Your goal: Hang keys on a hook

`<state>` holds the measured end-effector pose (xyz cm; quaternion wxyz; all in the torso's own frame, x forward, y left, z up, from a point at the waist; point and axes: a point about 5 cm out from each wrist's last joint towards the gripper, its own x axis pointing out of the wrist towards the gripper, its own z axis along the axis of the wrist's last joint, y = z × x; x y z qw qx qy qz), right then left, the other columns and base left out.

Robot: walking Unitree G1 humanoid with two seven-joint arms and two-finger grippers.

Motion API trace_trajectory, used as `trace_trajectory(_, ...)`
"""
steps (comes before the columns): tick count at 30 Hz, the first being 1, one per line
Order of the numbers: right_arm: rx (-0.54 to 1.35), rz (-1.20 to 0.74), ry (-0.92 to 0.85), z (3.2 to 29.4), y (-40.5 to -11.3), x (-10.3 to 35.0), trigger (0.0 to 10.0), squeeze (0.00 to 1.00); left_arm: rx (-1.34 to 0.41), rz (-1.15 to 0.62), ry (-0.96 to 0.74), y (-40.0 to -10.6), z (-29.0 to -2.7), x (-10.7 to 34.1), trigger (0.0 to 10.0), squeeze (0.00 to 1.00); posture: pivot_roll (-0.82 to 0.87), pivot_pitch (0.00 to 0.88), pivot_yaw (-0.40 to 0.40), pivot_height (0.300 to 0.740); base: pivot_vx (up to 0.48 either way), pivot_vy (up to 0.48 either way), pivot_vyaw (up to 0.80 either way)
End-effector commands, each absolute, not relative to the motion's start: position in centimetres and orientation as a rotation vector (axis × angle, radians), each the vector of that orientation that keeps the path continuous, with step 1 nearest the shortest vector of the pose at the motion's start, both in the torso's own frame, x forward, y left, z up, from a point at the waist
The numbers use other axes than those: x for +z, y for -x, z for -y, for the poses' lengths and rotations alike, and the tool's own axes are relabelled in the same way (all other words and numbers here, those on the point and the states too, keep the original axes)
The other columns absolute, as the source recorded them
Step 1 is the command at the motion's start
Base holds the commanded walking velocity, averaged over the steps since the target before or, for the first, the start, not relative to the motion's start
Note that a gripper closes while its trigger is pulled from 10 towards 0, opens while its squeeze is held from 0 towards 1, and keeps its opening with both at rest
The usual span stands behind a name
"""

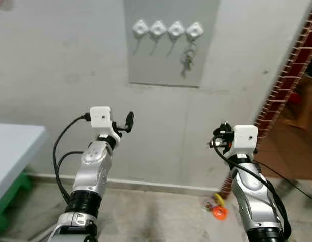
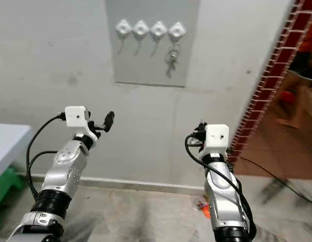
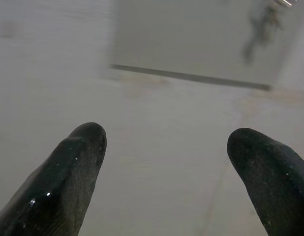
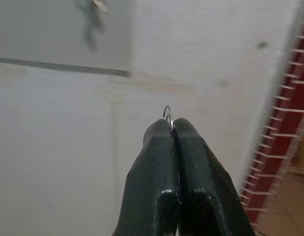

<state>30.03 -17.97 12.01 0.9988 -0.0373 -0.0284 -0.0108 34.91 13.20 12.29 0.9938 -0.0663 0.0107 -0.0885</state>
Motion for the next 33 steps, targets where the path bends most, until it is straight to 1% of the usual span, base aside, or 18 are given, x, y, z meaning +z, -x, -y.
trace_trajectory(1, -0.015, 0.057, 0.072, 17.9, -30.0, 12.2, 10.0, 0.0, -0.18, -0.017, 0.106, -35.0, -13.2, 12.5, 10.0, 0.0, 0.01, 0.0, 0.015, 0.74, 0.0, 0.0, 0.0)
trace_trajectory(3, -0.016, 0.054, 0.071, 17.9, -30.1, 12.3, 10.0, 0.0, -0.193, -0.018, 0.105, -34.9, -13.1, 12.5, 10.0, 0.0, 0.01, 0.0, 0.012, 0.74, 0.0, 0.0, 0.0)
trace_trajectory(4, -0.014, 0.051, 0.068, 17.9, -30.1, 12.2, 10.0, 0.0, -0.215, 0.007, 0.059, -34.6, -12.9, 12.5, 10.0, 0.0, 0.02, 0.0, 0.01, 0.74, 0.0, 0.0, 0.0)
trace_trajectory(8, -0.008, 0.048, 0.066, 17.9, -30.2, 12.3, 10.0, 0.0, -0.259, -0.003, 0.026, -34.4, -12.3, 12.4, 10.0, 0.0, 0.04, 0.0, 0.007, 0.74, 0.0, 0.0, 0.0)
trace_trajectory(10, 0.003, 0.042, 0.058, 17.9, -30.3, 12.3, 10.0, 0.0, -0.255, 0.001, 0.018, -34.4, -12.3, 12.5, 10.0, 0.0, 0.04, 0.0, 0.009, 0.74, 0.0, 0.0, 0.0)
trace_trajectory(16, 0.007, 0.059, 0.054, 17.8, -30.5, 12.8, 10.0, 0.0, -0.166, 0.007, 0.109, -34.5, -13.3, 13.1, 10.0, 0.0, 0.04, 0.0, 0.01, 0.74, 0.0, 0.0, 0.0)
trace_trajectory(23, 0.014, 0.071, 0.047, 17.5, -30.7, 13.2, 10.0, 0.0, -0.137, 0.019, 0.15, -34.1, -13.5, 13.2, 10.0, 0.0, 0.04, 0.0, 0.009, 0.74, 0.0, 0.0, 0.0)
trace_trajectory(29, 0.017, 0.077, 0.044, 17.4, -30.9, 13.3, 10.0, 0.0, -0.128, 0.017, 0.148, -34.2, -13.5, 13.4, 10.0, 0.0, 0.05, 0.0, 0.009, 0.74, 0.248, 0.0, 0.0)
trace_trajectory(33, 0.019, 0.081, 0.043, 17.3, -31.0, 13.4, 10.0, 0.0, -0.131, 0.026, 0.118, -34.1, -13.7, 13.5, 10.0, 0.0, 0.05, 0.0, 0.008, 0.74, 0.25, 0.0, 0.0)
